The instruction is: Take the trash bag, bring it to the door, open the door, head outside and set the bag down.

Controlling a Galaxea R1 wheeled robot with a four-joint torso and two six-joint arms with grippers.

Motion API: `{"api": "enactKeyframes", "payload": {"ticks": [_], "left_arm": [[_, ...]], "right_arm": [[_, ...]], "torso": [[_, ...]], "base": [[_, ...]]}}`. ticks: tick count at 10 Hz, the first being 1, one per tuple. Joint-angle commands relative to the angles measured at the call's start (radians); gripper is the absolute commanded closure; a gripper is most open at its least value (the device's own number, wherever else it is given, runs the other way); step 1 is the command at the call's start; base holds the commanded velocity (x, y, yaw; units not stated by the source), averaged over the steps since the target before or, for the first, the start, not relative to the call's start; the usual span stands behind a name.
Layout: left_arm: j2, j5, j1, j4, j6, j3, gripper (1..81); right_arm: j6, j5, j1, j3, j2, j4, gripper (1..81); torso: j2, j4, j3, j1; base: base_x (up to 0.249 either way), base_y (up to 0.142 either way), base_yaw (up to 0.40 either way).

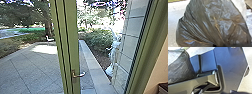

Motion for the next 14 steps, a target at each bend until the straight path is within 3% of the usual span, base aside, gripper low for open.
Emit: {"api": "enactKeyframes", "payload": {"ticks": [1,14], "left_arm": [[0.000,0.058,-0.048,0.015,0.010,0.002,81.1],[0.010,0.062,-0.049,0.042,0.009,0.002,81.1]], "right_arm": [[-0.009,-0.048,0.038,0.011,0.020,-0.013,1.0],[-0.010,-0.049,0.044,0.011,0.021,-0.015,1.0]], "torso": [[0.000,0.000,0.000,0.000],[0.000,0.000,0.000,0.000]], "base": [[0.000,0.000,0.357],[0.000,0.000,0.314]]}}
